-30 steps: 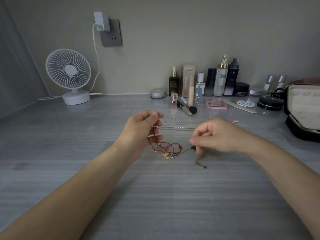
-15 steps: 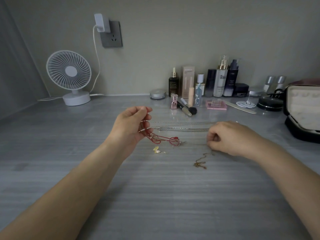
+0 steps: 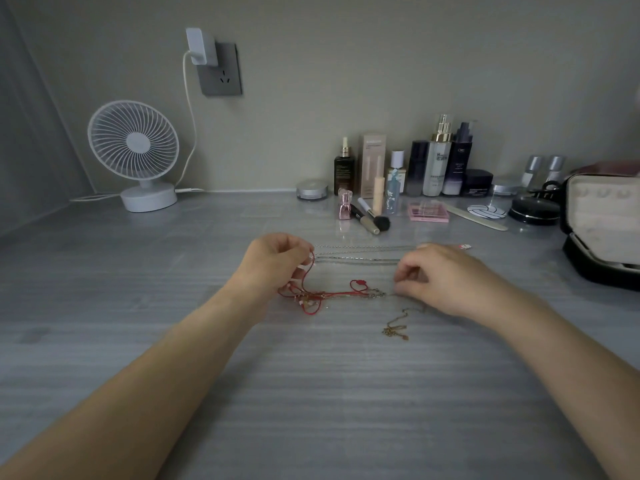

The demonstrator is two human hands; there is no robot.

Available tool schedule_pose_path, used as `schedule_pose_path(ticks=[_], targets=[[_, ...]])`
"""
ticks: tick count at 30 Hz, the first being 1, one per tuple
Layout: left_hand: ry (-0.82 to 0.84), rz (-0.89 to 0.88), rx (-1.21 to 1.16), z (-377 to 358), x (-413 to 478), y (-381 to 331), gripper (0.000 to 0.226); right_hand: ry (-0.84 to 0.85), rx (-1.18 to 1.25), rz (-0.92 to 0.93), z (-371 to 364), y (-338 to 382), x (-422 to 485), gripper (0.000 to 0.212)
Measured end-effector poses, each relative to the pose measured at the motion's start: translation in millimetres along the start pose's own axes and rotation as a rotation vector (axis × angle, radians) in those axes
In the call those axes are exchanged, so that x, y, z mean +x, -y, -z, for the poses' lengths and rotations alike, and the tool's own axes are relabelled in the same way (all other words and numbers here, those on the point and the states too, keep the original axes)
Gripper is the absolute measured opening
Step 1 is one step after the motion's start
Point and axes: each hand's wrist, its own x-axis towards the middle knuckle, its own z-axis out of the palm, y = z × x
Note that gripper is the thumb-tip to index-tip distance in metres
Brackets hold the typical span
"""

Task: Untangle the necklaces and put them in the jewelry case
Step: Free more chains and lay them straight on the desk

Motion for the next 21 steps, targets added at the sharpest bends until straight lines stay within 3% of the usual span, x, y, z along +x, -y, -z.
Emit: schedule_pose_path(ticks=[3, 6, 8, 11, 15, 21], targets=[[-0.043, -0.122, 0.207, -6, 0, 5, 0.016, 0.054, 0.021, 0.033, -10, 10, 6, 0.008], [-0.041, -0.353, 0.5, -13, -5, 11, 0.006, 0.105, -0.06, 0.038, -15, 10, 9, 0.013], [0.026, -0.465, 0.626, -22, -14, 12, 0.015, 0.115, -0.119, 0.072, -17, 10, 9, 0.014], [0.099, -0.585, 0.704, -36, -20, 11, 0.024, 0.071, 0.068, 0.086, -11, 13, 7, 0.013], [0.279, -0.533, 0.574, -40, -17, 9, 0.026, 0.061, 0.479, 0.135, -2, 20, 5, 0.023], [0.313, -0.381, 0.347, -38, -18, 5, 0.02, 0.059, 0.644, 0.158, 1, 24, 3, 0.024]])
